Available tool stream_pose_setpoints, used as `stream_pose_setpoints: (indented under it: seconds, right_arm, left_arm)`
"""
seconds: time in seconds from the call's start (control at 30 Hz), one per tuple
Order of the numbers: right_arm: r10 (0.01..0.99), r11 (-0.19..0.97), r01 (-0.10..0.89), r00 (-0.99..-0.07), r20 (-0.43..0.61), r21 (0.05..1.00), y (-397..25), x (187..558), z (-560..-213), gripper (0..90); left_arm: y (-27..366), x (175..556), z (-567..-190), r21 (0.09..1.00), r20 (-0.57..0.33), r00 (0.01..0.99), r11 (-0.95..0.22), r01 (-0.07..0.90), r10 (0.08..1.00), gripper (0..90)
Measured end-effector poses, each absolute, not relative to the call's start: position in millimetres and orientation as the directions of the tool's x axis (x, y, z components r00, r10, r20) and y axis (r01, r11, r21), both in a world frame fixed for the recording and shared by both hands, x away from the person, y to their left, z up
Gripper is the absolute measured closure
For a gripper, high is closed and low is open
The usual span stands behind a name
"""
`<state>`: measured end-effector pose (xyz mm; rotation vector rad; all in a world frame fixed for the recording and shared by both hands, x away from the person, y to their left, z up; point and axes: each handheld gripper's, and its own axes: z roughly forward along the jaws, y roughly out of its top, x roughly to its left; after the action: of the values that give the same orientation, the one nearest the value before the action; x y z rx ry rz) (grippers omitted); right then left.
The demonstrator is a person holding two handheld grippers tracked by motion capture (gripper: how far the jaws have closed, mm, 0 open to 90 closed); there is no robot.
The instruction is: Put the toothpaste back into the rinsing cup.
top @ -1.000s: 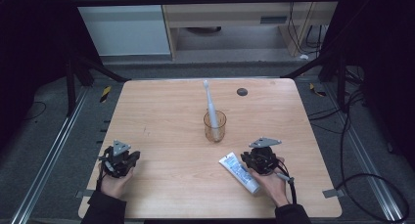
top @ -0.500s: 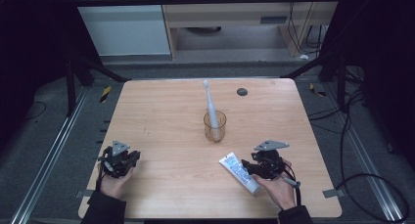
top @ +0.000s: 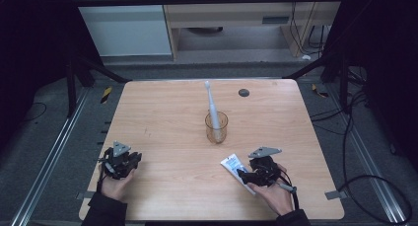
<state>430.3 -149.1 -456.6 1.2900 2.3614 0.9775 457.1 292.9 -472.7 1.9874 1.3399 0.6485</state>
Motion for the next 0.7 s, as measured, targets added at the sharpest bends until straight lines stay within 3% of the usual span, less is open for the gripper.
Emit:
stream_pose_setpoints:
  seconds: [0.7]
  right_arm:
    - [0.813, 0.447, 0.695, -0.578, 0.067, 0.563, -134.7, 439.7, -467.3, 40.2]
  left_arm:
    - [293.3, 458.4, -473.9, 0.736, 0.037, 0.358, -0.268, 0.622, 0.933, 76.9]
